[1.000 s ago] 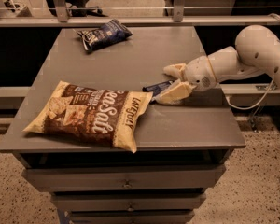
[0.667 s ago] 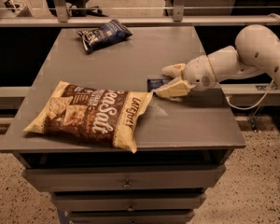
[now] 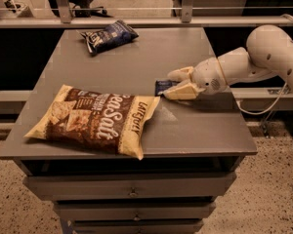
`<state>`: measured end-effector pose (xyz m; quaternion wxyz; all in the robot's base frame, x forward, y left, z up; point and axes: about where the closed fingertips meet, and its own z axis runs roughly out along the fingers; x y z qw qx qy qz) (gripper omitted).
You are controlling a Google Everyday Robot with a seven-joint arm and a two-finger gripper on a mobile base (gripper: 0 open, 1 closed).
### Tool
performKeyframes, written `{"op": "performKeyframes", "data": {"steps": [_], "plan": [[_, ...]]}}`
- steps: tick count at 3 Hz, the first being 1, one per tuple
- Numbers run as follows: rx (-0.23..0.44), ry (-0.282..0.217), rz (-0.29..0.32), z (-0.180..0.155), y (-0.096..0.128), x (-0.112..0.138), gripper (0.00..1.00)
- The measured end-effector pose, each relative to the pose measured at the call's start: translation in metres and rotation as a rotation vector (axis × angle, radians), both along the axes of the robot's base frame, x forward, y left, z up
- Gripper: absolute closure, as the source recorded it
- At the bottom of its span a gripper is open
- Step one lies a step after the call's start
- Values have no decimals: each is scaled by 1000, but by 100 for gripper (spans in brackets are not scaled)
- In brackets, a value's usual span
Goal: Pick rxbar blueberry
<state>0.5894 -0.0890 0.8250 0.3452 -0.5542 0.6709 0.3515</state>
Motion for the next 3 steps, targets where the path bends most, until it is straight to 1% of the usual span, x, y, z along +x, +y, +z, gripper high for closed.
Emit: {"op": "performKeyframes", "data": {"steps": [3], "plan": [[0, -1, 1, 2, 0, 0, 100]]}}
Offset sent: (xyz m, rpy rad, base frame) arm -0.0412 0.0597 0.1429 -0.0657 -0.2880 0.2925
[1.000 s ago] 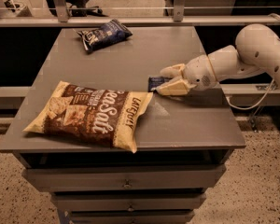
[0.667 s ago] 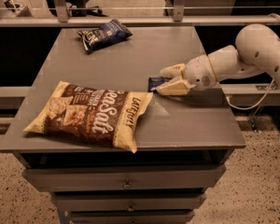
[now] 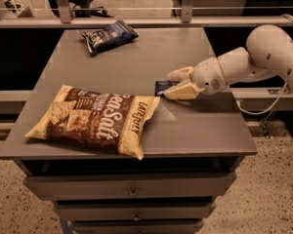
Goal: Pick rxbar blueberry
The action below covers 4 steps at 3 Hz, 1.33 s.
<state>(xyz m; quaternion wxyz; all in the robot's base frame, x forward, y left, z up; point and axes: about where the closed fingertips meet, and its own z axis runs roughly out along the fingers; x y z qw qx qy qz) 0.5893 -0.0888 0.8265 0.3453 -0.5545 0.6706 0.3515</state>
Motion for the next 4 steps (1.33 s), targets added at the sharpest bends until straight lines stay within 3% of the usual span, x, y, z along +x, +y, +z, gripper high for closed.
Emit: {"op": "performKeyframes", "data": {"steps": [4], "plan": [[-1, -1, 1, 0, 0, 0, 100]]}}
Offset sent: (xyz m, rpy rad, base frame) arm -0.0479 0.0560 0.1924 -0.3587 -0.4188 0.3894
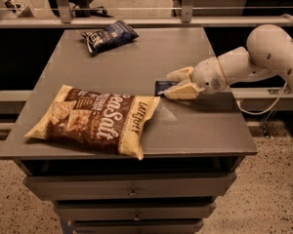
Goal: Pick rxbar blueberry
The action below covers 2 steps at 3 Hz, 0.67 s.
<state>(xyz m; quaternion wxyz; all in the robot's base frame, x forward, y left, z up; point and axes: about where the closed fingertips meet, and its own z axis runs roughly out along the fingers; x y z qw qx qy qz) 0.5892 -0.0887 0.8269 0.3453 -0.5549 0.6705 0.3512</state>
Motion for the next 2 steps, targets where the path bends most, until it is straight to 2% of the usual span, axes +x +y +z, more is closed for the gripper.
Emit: {"op": "performKeyframes", "data": {"steps": [2], "plan": [[0, 0, 0, 0, 0, 0, 100]]}}
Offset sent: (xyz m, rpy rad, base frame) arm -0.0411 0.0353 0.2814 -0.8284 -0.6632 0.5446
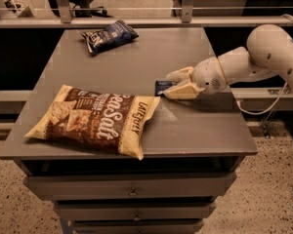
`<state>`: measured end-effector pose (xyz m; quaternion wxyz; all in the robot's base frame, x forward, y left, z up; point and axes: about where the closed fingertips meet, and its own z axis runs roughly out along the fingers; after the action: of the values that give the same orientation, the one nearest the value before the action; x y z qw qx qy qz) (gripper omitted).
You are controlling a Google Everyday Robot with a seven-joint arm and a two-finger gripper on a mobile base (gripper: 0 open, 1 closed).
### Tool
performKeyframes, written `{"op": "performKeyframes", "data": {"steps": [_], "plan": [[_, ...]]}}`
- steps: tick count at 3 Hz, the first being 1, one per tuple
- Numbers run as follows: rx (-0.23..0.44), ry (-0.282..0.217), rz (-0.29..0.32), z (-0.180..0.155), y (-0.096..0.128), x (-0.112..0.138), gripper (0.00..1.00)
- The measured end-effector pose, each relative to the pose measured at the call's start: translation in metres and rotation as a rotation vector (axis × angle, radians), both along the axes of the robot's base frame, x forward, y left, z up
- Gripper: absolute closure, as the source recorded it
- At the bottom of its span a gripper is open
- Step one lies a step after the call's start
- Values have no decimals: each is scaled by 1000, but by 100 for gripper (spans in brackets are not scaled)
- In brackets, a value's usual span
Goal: Pick rxbar blueberry
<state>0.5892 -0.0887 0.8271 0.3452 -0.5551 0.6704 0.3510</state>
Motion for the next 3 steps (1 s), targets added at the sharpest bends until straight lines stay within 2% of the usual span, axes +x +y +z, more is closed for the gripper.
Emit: {"op": "performKeyframes", "data": {"steps": [1, 3], "plan": [[0, 0, 0, 0, 0, 0, 85], [0, 0, 0, 0, 0, 0, 38]]}}
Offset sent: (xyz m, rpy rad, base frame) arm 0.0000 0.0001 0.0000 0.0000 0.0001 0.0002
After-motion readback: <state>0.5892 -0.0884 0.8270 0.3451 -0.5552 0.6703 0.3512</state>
